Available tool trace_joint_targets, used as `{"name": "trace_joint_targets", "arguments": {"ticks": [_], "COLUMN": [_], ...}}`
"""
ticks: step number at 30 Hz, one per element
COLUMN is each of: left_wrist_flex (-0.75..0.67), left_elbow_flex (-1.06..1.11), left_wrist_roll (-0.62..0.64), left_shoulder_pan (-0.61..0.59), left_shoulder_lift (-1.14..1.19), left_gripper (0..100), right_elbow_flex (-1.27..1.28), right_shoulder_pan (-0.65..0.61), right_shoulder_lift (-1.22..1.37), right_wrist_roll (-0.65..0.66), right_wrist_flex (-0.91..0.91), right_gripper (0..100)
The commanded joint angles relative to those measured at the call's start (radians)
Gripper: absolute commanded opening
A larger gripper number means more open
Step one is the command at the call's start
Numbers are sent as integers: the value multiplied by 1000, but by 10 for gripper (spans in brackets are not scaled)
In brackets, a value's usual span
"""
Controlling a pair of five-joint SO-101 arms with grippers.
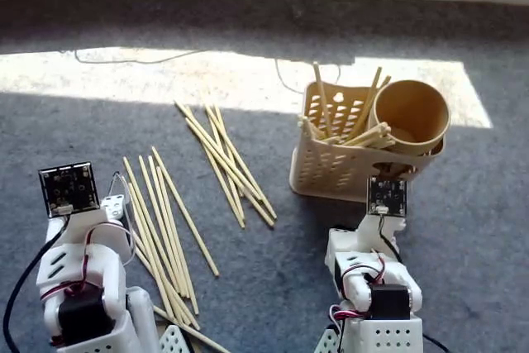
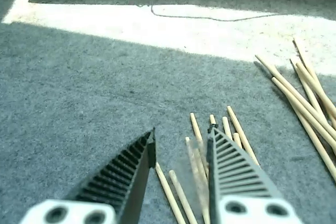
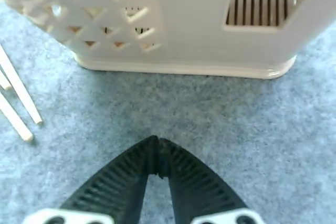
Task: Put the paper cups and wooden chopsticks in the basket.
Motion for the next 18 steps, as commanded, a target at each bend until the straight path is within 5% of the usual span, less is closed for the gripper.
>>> {"name": "trace_joint_targets", "arguments": {"ticks": [1, 10, 18], "left_wrist_flex": [28, 127, 129], "left_elbow_flex": [-87, -200, -344], "left_wrist_roll": [-5, -57, -61], "left_shoulder_pan": [16, 22, 22], "left_shoulder_lift": [2, 35, 397], "left_gripper": [164, 164, 168], "right_elbow_flex": [82, 84, 84], "right_shoulder_pan": [-13, -13, -13], "right_shoulder_lift": [-2, -2, -2], "right_wrist_roll": [9, 9, 8], "right_wrist_flex": [-25, -25, -25], "right_gripper": [8, 8, 8]}}
